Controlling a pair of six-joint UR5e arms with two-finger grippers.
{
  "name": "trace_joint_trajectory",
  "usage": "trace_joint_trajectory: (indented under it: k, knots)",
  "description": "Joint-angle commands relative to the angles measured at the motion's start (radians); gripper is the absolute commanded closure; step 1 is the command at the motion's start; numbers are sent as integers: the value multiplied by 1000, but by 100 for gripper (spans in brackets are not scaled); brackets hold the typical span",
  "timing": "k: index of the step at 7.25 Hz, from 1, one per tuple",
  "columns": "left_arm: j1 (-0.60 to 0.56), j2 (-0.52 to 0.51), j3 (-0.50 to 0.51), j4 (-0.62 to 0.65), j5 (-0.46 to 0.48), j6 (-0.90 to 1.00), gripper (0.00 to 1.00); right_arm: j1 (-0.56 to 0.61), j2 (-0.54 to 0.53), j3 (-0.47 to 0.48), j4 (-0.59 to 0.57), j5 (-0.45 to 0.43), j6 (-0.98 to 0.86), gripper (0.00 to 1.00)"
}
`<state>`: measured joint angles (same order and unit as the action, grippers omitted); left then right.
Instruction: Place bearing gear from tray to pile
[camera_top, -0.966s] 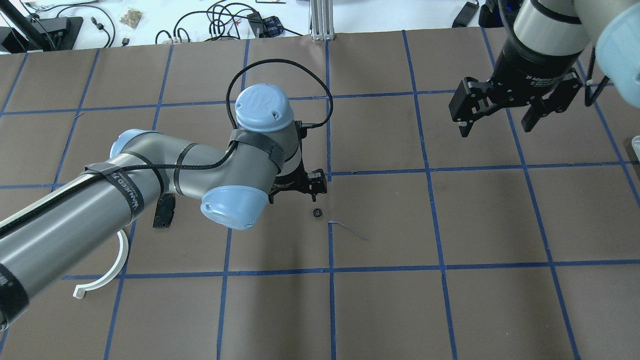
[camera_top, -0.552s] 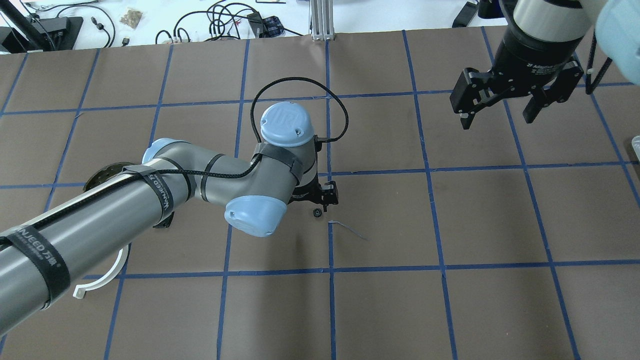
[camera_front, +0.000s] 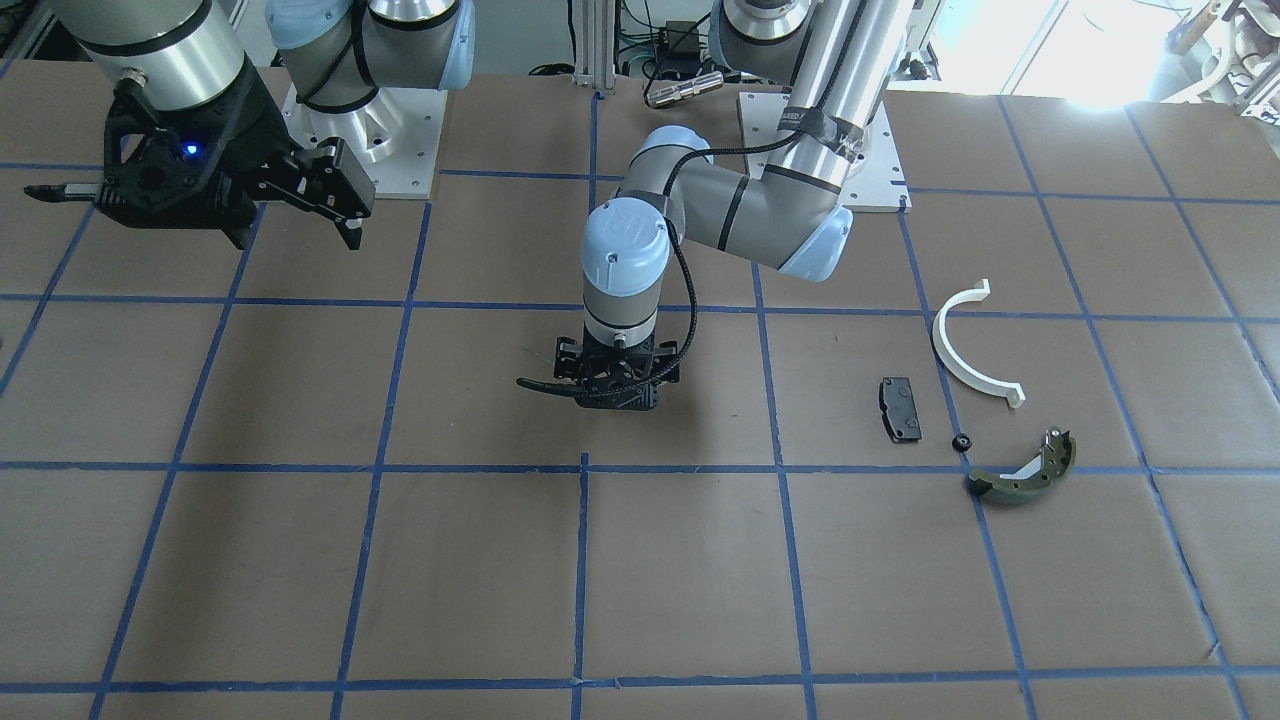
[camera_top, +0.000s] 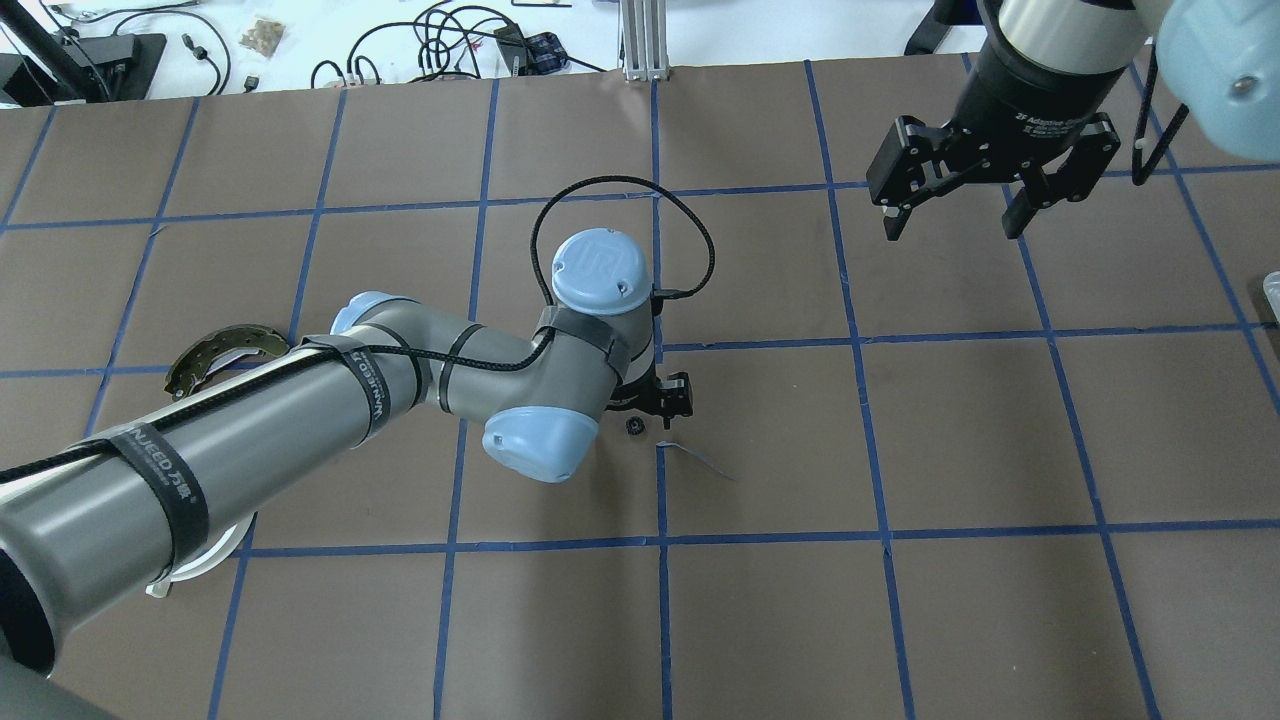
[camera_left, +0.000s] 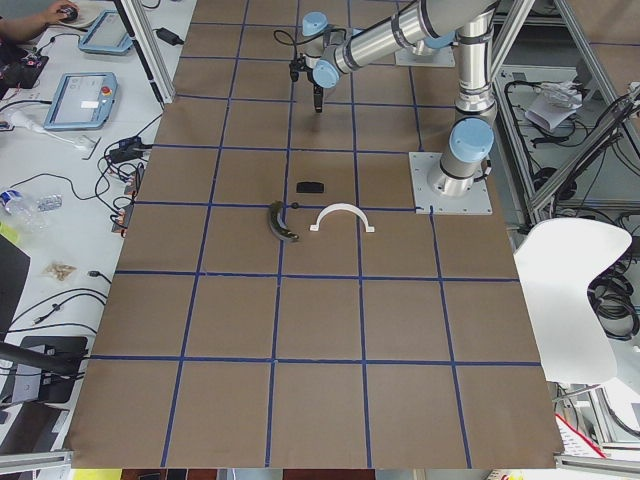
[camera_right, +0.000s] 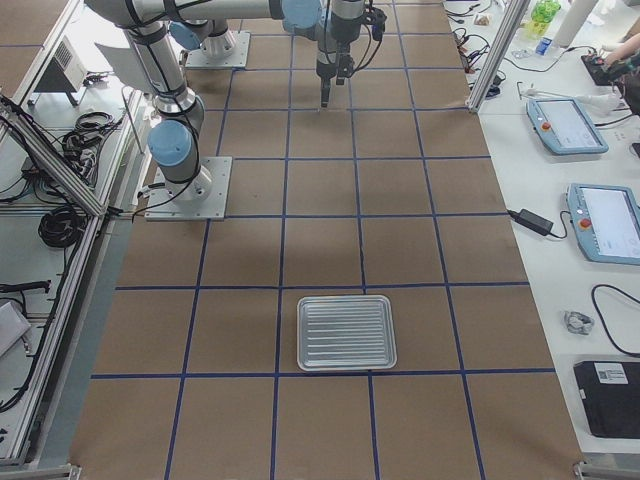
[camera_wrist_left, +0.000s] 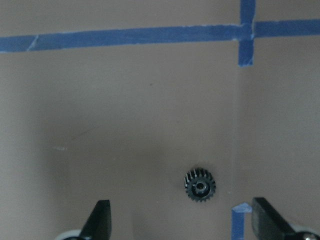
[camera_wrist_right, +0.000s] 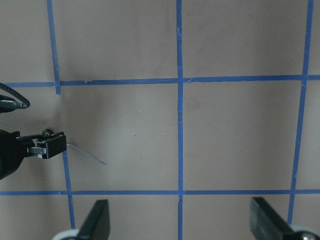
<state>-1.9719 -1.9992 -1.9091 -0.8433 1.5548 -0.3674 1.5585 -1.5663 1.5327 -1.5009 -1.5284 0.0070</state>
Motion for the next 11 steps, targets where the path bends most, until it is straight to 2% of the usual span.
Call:
trace_joint_trajectory:
  k: [1,3,4,6,8,11]
  knots:
    - [-4,-13,1,29,2,10,29,-3,-1,3,-16,-47,2,0]
    - [-4,-12,1,29,7,7,74,-5,-8,-9,-30,-49,5,0]
    - [-4,-12,-1,29,7,4,82,-5,-8,-12,-53,-8,2,0]
    - [-4,-9,1,29,10,13,89,-9,-8,-9,-50,-21,-10,0]
    - [7,51,10,7,14,85,91,-8,-9,-8,-58,-13,-6,0]
    - [125,184,47,-245,19,252,91,-5,-14,0,-44,-24,5,0]
